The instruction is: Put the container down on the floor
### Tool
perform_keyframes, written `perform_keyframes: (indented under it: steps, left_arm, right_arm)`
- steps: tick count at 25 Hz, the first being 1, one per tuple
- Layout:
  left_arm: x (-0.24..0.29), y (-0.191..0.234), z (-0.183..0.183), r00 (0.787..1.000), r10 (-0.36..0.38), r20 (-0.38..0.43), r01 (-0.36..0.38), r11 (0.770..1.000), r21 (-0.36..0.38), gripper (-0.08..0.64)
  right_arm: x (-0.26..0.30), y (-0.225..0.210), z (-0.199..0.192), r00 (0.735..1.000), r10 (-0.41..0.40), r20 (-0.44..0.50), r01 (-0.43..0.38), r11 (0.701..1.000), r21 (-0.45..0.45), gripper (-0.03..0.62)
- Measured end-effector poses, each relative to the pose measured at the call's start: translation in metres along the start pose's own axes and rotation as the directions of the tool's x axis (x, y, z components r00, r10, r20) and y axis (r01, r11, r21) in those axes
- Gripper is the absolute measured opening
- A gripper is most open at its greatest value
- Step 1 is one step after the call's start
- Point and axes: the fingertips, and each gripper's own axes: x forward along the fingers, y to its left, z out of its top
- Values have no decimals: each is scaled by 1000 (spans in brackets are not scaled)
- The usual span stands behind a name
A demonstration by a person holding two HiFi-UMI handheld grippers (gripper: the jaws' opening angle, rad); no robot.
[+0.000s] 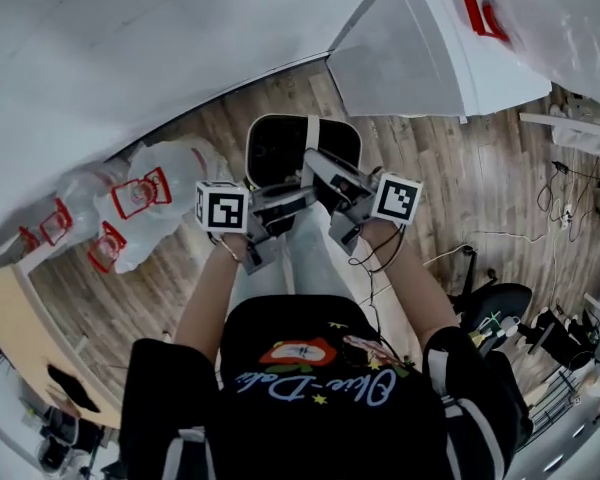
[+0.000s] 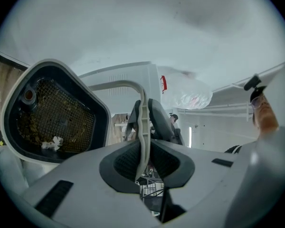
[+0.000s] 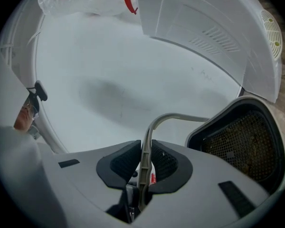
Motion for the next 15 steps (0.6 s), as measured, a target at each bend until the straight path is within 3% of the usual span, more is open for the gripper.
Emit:
perform_keyframes:
  steps: [15]
  left_arm:
    - [19,132,12,996,70,-55,-70,998,-7,52]
  right_arm:
    - [28,-133,-6,998,-49,-39,49,999,8,58]
